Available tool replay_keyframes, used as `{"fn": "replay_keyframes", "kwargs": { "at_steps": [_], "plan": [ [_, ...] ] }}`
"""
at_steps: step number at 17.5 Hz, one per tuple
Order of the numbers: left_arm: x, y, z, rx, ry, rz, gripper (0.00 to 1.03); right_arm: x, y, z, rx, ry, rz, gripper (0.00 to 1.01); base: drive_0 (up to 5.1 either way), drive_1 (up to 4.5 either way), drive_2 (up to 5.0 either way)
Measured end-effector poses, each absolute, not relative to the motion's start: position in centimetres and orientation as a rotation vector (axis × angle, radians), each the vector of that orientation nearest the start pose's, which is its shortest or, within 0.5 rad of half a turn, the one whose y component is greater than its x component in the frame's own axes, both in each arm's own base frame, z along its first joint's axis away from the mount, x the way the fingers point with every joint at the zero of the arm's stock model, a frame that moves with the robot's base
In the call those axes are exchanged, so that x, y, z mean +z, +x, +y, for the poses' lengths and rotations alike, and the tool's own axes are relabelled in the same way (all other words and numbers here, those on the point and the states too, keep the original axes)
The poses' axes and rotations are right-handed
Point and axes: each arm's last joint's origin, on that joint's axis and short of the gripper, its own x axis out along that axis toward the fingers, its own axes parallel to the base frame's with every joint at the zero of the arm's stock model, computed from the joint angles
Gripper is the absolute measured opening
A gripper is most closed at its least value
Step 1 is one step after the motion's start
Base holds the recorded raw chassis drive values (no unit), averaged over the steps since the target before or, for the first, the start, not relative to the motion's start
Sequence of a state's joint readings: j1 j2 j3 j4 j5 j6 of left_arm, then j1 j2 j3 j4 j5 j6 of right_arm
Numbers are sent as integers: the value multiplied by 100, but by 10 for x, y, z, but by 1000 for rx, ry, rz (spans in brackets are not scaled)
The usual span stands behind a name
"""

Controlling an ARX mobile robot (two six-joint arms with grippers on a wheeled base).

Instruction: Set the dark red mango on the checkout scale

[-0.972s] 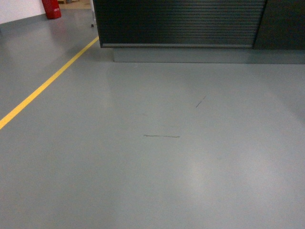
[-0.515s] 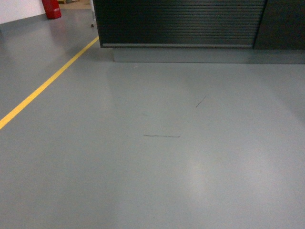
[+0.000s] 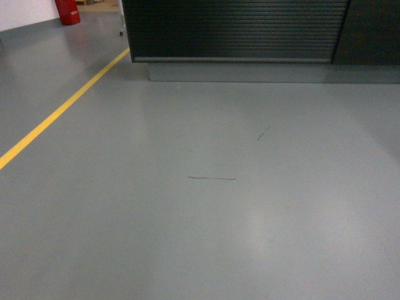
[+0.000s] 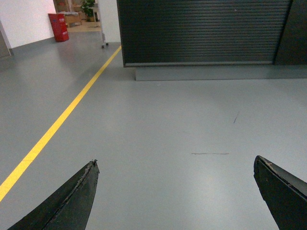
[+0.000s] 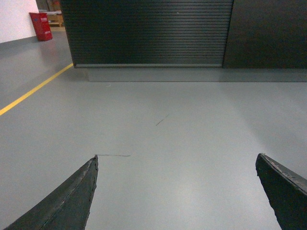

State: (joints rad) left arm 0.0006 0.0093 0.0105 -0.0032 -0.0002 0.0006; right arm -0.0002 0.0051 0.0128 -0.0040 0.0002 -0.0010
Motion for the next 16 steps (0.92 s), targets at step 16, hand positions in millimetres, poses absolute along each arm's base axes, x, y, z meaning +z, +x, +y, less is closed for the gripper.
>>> {"fn": "replay_keyframes", "kwargs": {
  "at_steps": [16],
  "plan": [
    [166, 98, 0, 1, 1, 2, 98, 167, 97, 0, 0, -1, -3, 98, 0, 183, -183]
  ]
}}
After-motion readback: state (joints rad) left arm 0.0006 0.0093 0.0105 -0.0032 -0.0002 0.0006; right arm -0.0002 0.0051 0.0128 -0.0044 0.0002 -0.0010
